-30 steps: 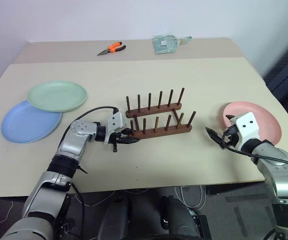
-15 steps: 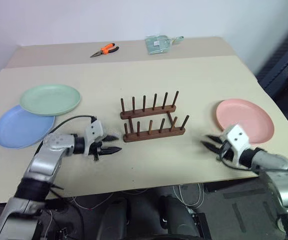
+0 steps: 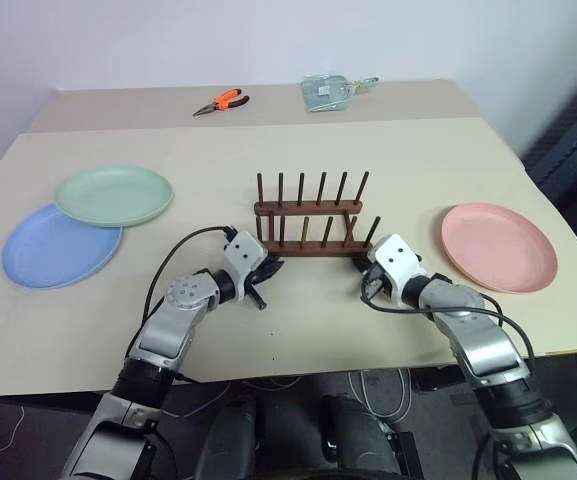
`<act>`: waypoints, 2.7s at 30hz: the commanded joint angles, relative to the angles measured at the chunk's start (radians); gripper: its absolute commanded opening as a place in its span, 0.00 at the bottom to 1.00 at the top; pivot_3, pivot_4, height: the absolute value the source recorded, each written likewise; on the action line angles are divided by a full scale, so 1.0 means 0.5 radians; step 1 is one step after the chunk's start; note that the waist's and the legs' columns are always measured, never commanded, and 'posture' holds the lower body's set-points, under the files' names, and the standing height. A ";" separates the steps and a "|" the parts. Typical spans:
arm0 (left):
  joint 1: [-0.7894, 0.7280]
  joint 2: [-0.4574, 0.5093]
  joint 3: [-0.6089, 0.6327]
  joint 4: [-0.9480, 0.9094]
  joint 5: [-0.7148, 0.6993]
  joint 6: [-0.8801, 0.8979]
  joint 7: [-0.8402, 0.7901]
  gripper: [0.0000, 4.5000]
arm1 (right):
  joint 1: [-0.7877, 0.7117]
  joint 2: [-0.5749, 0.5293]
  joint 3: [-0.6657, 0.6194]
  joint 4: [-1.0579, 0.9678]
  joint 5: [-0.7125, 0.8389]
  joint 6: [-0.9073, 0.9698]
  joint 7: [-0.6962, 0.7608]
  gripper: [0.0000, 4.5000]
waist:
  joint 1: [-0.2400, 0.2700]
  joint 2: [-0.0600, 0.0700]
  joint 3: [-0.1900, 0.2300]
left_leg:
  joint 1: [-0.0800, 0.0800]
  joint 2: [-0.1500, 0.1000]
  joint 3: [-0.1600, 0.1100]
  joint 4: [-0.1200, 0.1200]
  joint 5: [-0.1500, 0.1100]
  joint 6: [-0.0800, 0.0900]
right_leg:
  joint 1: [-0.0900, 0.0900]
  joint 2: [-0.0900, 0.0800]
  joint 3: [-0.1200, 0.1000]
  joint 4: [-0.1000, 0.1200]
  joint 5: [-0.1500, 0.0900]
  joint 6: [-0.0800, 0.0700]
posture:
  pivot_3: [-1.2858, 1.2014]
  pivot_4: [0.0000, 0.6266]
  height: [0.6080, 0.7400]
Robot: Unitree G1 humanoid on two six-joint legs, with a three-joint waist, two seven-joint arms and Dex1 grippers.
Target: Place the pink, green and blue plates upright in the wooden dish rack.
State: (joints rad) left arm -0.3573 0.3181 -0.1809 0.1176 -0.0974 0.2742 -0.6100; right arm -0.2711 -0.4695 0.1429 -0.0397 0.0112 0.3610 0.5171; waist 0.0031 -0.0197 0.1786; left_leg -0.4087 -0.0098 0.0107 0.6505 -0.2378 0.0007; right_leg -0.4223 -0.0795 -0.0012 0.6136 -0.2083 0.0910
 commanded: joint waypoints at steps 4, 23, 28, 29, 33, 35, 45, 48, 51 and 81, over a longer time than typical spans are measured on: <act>0.023 0.041 0.031 0.139 0.063 -0.013 0.063 0.11 | -0.064 0.010 -0.037 0.108 -0.045 -0.073 -0.026 0.00 | -0.005 0.001 -0.007 | 0.000 0.000 0.001 0.000 0.000 0.000 | 0.000 0.000 0.000 0.000 0.000 0.000 | 0.52 0.24 0.98; 0.123 0.023 -0.009 -0.374 -0.304 0.031 -0.375 0.10 | 0.264 -0.457 -0.484 -0.174 -0.215 0.346 -0.164 0.80 | 0.005 0.000 -0.006 | -0.002 0.000 0.007 -0.003 0.000 0.000 | -0.004 -0.001 0.004 -0.002 -0.001 -0.001 | 0.52 0.24 0.98; 0.132 0.020 -0.022 -0.389 -0.290 0.029 -0.401 0.10 | 0.169 -0.339 -0.554 -0.141 -0.137 0.497 -0.224 0.34 | 0.009 0.000 -0.005 | -0.002 0.001 0.007 -0.003 0.000 0.000 | -0.004 -0.001 0.004 -0.002 -0.001 -0.001 | 0.52 0.24 0.98; 0.137 0.021 -0.022 -0.393 -0.288 0.029 -0.402 0.10 | 0.156 -0.331 -0.560 -0.142 -0.130 0.511 -0.229 0.23 | 0.012 0.000 -0.005 | -0.002 0.001 0.007 -0.003 0.000 0.000 | -0.004 -0.001 0.004 -0.002 -0.001 -0.001 | 0.52 0.24 0.98; 0.176 0.046 -0.001 -0.431 -0.279 0.021 -0.387 0.10 | 0.027 -0.244 -0.670 -0.225 0.027 0.463 -0.235 0.00 | 0.006 0.000 -0.005 | -0.002 0.001 0.008 -0.003 0.000 0.000 | -0.005 -0.001 0.004 -0.002 -0.001 -0.001 | 0.52 0.24 0.98; 0.198 0.060 0.041 -0.456 -0.298 0.006 -0.378 0.10 | -0.068 -0.192 -0.751 -0.305 0.139 0.375 -0.220 0.00 | -0.004 0.002 -0.004 | -0.003 0.001 0.007 -0.003 0.000 0.000 | -0.005 0.000 0.004 -0.002 -0.001 0.000 | 0.52 0.24 0.98; 0.196 0.050 0.117 -0.467 -0.320 -0.035 -0.319 0.10 | -0.662 0.315 -1.208 -0.910 1.945 1.004 -0.381 0.00 | -0.027 0.004 -0.001 | -0.003 0.003 0.002 -0.005 0.000 0.001 | -0.006 0.000 0.002 0.000 0.003 0.006 | 0.52 0.24 0.98; 0.194 0.040 0.107 -0.468 -0.322 -0.040 -0.311 0.10 | -0.692 0.427 -1.176 -0.937 2.272 1.047 -0.591 0.00 | -0.027 0.004 0.000 | -0.004 0.003 0.002 -0.005 -0.001 0.001 | -0.006 -0.002 0.002 -0.001 0.000 0.000 | 0.52 0.24 0.98; 0.203 0.036 0.095 -0.478 -0.322 -0.043 -0.307 0.10 | -0.731 0.537 -1.140 -0.849 2.478 1.009 -0.833 0.00 | -0.030 0.005 0.000 | -0.004 0.002 0.002 -0.005 -0.001 0.001 | -0.006 -0.004 0.003 -0.001 0.000 0.000 | 0.52 0.24 0.98; 0.139 0.003 0.502 -0.509 -0.546 0.104 0.007 0.99 | -0.820 -0.234 -0.643 -0.333 1.416 0.302 -0.563 0.77 | -0.029 0.009 0.004 | -0.012 0.002 0.006 -0.005 -0.001 0.001 | -0.014 -0.002 0.003 -0.004 -0.001 0.000 | 0.52 0.24 0.98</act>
State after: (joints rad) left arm -0.2551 0.3253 -0.0065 -0.1217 -0.3432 0.3408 -0.6689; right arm -0.6394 -0.5543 -0.1904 -0.1805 0.8039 0.5783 0.1792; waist -0.0115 -0.0151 0.1804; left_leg -0.4160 -0.0087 0.0136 0.6485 -0.2381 0.0013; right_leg -0.4303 -0.0802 0.0004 0.6117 -0.2086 0.0909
